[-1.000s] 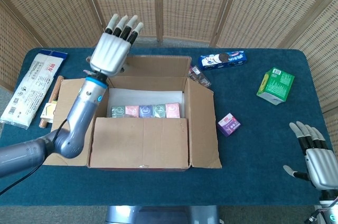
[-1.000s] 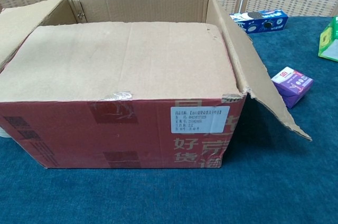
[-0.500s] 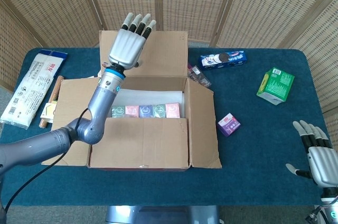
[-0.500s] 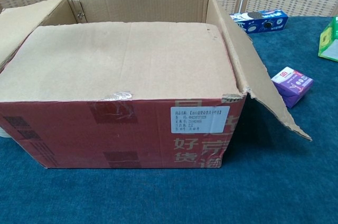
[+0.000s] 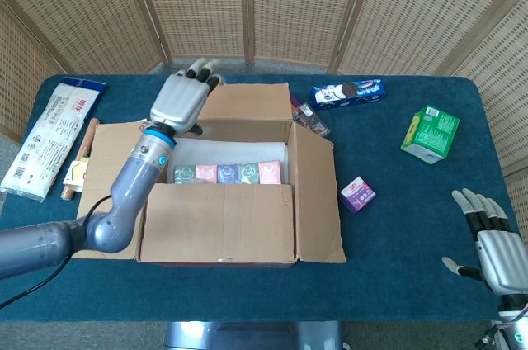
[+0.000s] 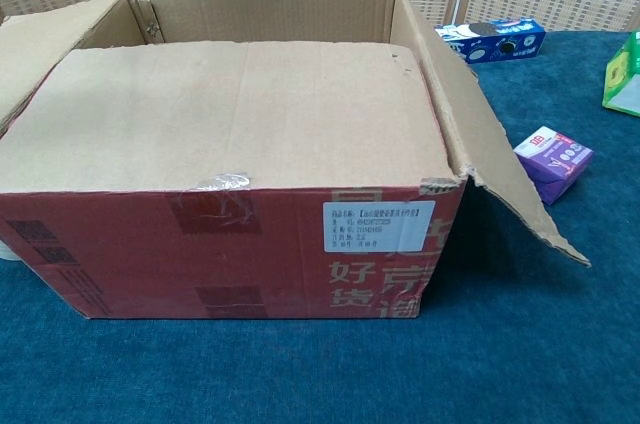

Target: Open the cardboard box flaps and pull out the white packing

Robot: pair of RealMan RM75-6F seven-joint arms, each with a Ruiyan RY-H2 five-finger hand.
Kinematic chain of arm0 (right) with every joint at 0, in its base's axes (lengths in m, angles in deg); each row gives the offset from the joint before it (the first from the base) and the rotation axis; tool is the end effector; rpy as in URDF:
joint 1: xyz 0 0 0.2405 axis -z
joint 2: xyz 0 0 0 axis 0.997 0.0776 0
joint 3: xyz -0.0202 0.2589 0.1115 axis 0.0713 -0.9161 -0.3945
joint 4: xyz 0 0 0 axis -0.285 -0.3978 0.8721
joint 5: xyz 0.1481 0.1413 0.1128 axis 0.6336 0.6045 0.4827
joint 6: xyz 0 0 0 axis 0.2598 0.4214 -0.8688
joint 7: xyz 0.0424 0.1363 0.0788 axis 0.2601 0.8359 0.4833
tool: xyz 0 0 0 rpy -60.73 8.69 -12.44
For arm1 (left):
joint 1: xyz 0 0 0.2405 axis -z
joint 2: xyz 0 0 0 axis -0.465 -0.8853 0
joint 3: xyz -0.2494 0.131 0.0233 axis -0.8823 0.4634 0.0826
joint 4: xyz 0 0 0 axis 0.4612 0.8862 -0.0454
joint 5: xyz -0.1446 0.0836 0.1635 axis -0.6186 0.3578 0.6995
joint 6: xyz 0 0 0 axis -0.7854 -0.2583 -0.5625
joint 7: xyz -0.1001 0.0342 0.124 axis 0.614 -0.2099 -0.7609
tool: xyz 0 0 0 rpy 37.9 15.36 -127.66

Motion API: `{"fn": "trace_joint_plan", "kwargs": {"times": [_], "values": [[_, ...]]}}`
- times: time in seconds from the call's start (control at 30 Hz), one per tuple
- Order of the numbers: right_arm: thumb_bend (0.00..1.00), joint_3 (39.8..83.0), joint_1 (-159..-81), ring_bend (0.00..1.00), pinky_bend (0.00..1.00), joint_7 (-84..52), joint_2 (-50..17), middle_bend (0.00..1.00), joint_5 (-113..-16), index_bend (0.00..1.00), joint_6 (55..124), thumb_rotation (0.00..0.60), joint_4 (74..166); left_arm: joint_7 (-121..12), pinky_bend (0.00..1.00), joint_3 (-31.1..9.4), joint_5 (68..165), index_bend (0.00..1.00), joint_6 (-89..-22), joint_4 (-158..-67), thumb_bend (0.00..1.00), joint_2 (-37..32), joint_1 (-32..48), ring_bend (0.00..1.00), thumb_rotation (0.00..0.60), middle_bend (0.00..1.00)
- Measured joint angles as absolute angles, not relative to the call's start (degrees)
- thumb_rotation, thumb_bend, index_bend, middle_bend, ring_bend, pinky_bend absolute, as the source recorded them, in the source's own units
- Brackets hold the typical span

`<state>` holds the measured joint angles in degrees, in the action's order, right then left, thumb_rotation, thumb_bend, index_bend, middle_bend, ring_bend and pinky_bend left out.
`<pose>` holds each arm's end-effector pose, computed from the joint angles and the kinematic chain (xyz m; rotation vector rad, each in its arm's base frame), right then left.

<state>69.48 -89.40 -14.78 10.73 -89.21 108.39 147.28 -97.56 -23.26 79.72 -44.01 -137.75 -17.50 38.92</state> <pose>-0.3222 -0.1930 0.1720 1.4063 -0.9867 0.9223 -0.0182 0.4746 0.0933 -1.7567 -0.7562 -0.8406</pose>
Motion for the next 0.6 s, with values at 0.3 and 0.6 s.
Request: {"fn": "trace_joint_plan", "kwargs": {"times": [0.3,0.6], "values": [[0.0,69.6,-89.4,0.0,0.0,-14.6,10.7,0.0,-89.5,0.0,108.6,0.6,147.3,-96.0,0.5,-20.3,64.6,0.44,-35.6,-146.1,0.0,-26.7,40.8,0.31,0.597,0.38],[0.0,69.7,-89.3,0.0,0.0,-14.7,10.7,0.0,-89.8,0.0,108.6,0.6,147.3,-90.8,0.43,-18.3,62.8,0.53,-33.5,-147.9,0.0,-27.8,43.2,0.25,0.268,0.41]]}}
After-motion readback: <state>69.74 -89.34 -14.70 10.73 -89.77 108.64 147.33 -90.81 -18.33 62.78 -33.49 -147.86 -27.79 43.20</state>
